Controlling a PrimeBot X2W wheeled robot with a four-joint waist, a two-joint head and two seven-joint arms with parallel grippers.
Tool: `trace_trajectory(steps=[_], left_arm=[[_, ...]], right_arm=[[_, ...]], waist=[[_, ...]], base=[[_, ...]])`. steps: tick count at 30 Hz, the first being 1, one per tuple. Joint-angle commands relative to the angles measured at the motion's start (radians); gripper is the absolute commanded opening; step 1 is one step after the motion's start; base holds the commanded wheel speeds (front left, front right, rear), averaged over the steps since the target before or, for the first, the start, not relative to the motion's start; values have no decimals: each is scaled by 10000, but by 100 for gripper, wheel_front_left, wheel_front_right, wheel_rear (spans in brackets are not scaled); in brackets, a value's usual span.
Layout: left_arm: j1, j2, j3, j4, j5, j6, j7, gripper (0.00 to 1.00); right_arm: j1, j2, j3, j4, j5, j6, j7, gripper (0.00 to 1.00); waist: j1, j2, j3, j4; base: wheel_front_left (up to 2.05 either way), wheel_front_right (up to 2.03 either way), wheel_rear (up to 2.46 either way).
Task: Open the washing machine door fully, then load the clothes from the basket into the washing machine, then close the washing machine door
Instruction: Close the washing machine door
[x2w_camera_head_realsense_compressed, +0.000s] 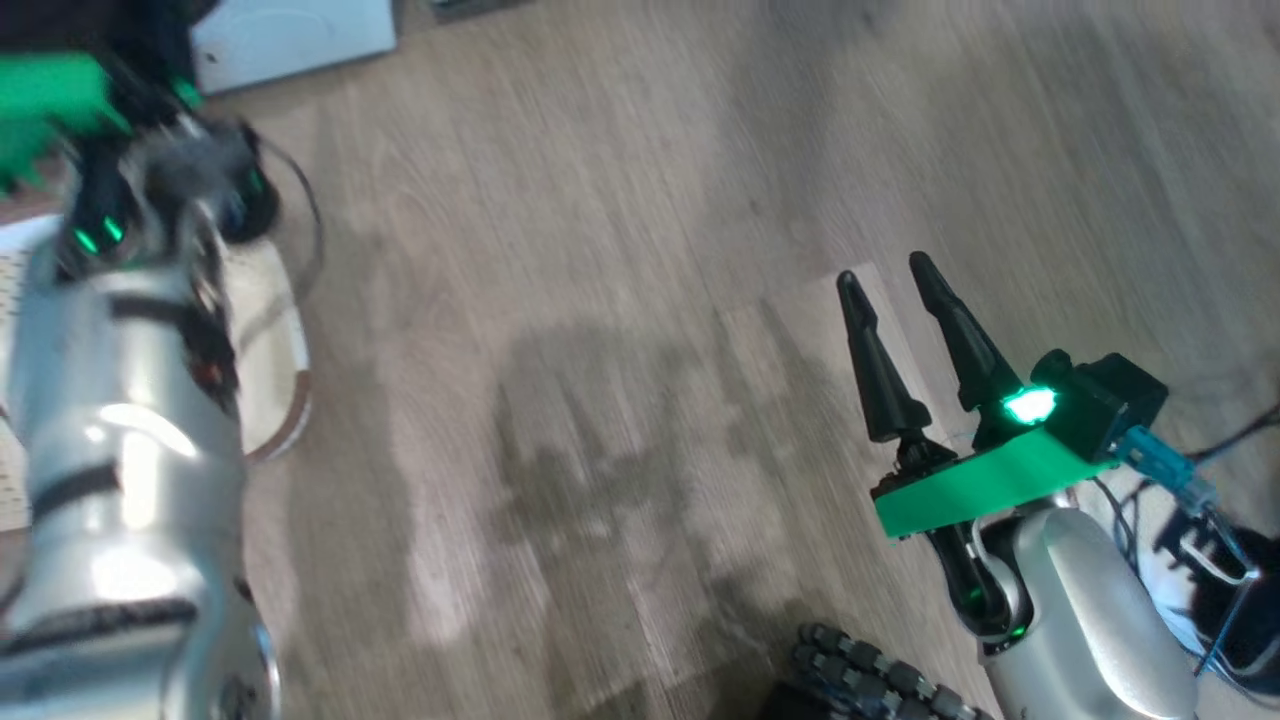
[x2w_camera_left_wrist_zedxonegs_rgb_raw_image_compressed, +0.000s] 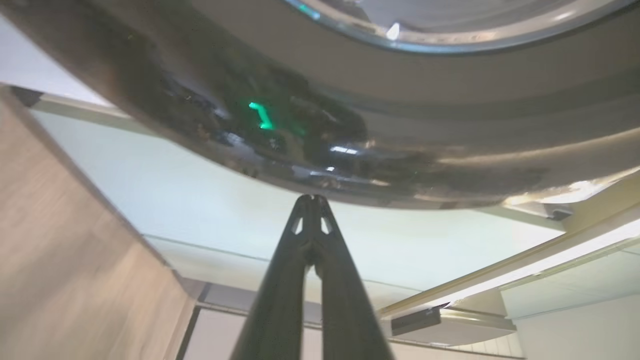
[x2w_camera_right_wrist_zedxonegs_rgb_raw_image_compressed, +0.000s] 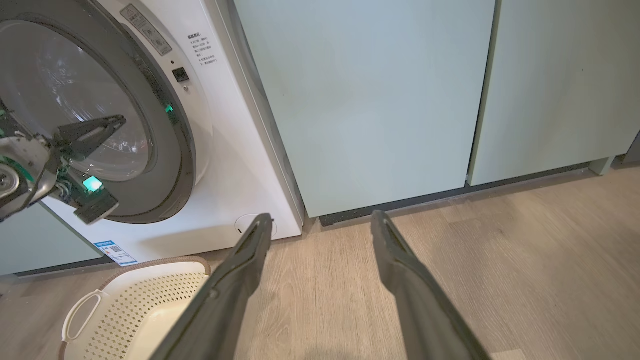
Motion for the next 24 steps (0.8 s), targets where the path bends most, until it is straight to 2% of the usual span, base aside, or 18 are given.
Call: trace_trajectory(steps=[1, 3, 9, 12, 15, 19, 21, 24], left_arm=[[536, 148, -251, -449, 274, -90, 248, 0], [893, 133, -451, -702, 421, -94, 395, 0], [3683, 204, -1960, -2907, 1413, -100, 1483, 0], [5062, 582, -2896, -4020, 2131, -101, 1872, 0], [6240, 1255, -3745, -4832, 3049, -102, 1795, 0], [7109, 2296, -4761, -5372, 4664, -102, 728, 0], [7301, 2771, -5251, -5440, 5640, -102, -174, 0], [7413, 3148, -5536, -5116, 6999, -98, -1843, 0]], right_arm=[[70, 3, 32, -192, -106, 0, -92, 100], [92, 3, 4, -144, -162, 0, -92, 100], [299, 3, -237, 94, -459, 0, -92, 100], [420, 3, -343, 170, -589, 0, -92, 100], [535, 3, -337, 233, -701, 0, -92, 100], [686, 3, -424, 300, -882, 0, -92, 100], [773, 3, -509, 324, -979, 0, -92, 100], [904, 3, -642, 308, -1099, 0, -92, 100]], waist=[[0, 0, -558, 466], [0, 0, -722, 564], [0, 0, -1774, 1295], [0, 0, -2216, 1653], [0, 0, -2586, 1932], [0, 0, -3017, 2304], [0, 0, -3224, 2482], [0, 0, -3470, 2743]], base=[[0, 0, 0], [0, 0, 0], [0, 0, 0], [0, 0, 0], [0, 0, 0], [0, 0, 0], [0, 0, 0], [0, 0, 0]])
